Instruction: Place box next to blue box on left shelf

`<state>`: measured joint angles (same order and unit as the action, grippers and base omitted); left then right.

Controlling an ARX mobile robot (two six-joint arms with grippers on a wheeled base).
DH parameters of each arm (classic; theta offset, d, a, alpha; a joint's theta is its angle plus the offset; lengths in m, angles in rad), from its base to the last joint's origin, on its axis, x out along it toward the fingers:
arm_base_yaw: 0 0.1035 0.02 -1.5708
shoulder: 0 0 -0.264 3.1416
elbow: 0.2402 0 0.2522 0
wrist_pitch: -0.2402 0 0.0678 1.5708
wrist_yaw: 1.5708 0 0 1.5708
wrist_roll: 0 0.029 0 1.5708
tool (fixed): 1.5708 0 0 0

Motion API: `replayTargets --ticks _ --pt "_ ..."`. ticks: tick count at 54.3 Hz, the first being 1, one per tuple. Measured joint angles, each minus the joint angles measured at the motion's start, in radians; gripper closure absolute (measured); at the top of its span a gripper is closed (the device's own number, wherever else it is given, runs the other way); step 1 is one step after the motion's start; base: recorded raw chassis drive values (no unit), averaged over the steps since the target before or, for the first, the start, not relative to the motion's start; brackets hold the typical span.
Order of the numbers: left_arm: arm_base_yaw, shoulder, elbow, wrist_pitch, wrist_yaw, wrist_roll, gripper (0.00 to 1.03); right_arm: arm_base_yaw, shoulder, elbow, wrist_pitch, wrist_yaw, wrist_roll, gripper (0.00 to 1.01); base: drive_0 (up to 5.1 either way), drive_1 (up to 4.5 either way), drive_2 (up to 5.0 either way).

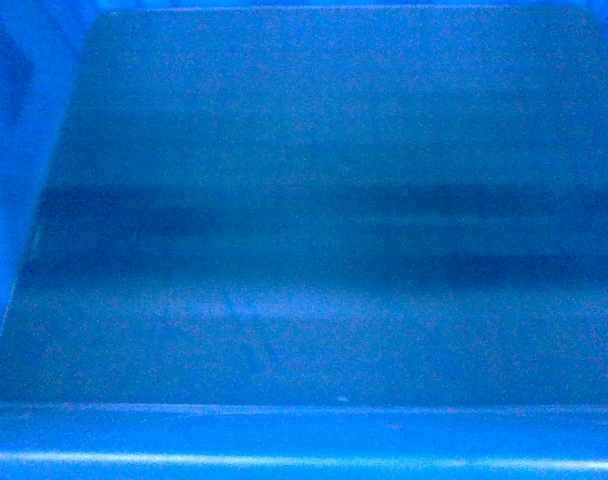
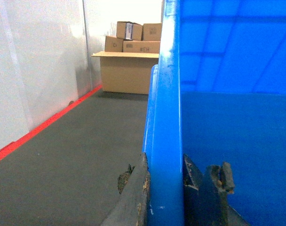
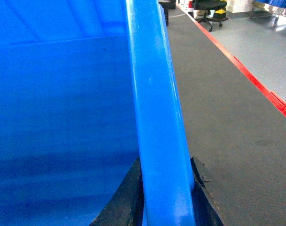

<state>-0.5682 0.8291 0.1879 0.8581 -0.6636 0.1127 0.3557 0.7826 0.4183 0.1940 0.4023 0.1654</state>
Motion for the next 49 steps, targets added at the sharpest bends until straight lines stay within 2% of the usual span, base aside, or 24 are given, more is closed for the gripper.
replayTargets --ticks 6,19,49 --pt "-0.006 -0.024 -0.016 -0.043 -0.009 0.0 0.9 0.048 0.0 -0.025 0.016 0.074 -0.023 0.81 0.0 0.0 0.0" --pt "-0.006 -0.028 -0.017 -0.035 -0.01 -0.003 0.9 0.05 -0.011 -0.026 0.028 0.08 -0.038 0.81 0.0 0.0 0.0" --pt "-0.006 -0.029 -0.017 -0.037 -0.01 -0.003 0.9 0.05 -0.011 -0.026 0.027 0.081 -0.04 0.81 0.0 0.0 0.0"
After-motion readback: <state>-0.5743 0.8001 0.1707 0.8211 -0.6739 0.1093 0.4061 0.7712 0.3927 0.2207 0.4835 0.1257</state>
